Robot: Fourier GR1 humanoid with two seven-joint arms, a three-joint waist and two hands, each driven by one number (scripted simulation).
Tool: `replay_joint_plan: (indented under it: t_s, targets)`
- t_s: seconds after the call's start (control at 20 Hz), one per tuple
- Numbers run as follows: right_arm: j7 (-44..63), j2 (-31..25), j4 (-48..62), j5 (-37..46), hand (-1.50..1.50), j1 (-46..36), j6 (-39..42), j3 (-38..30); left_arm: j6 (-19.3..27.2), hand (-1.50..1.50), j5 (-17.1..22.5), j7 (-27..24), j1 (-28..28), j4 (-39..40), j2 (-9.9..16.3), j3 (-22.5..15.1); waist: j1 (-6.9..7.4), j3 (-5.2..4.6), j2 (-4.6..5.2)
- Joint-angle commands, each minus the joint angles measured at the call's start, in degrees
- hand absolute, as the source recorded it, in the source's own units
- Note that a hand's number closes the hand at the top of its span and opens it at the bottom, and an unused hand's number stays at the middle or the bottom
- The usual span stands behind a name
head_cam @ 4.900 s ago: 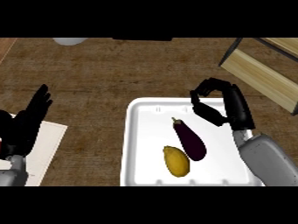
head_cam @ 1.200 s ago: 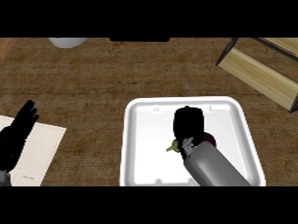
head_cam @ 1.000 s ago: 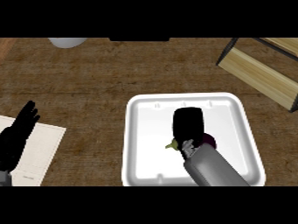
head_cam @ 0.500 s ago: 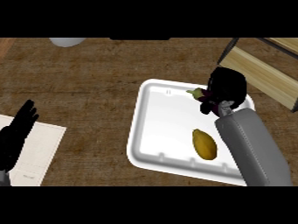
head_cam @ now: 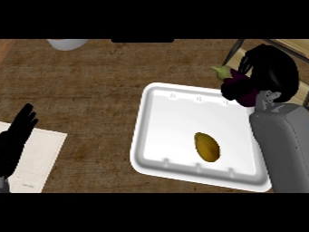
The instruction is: Pick the eggplant from the tray and place it in the tiered shelf
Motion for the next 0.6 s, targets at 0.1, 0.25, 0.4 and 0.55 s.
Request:
replay_joint_plan:
  t_s: [0.1,0.25,0.4,0.55]
  targets:
    - [6.53,3.93,-16.4,-4.19,1.5,1.29,0.37,-3.29,-1.63,0.0,1.35,1.36,2.57,-2.58,1.26,1.28,-0.16,0.01,-0.35]
    - [9.15,1.05,-20.88,-6.83,1.5,-2.65,4.0,-8.17,0.77,0.0,-1.04,1.24,-0.08,-0.36,-1.33,-0.78,-0.35,-0.01,-0.08]
    - [15.75,0.67,-26.81,-4.61,1.5,-6.66,8.87,-6.39,-0.52,0.0,-0.44,0.88,1.18,-2.23,-0.23,0.11,0.17,-0.03,-0.13]
    - [16.18,-1.0,-23.89,-6.06,1.5,-13.26,9.54,-9.86,-0.78,0.0,-0.89,-0.64,-1.99,2.95,0.01,0.87,0.39,-0.05,0.12]
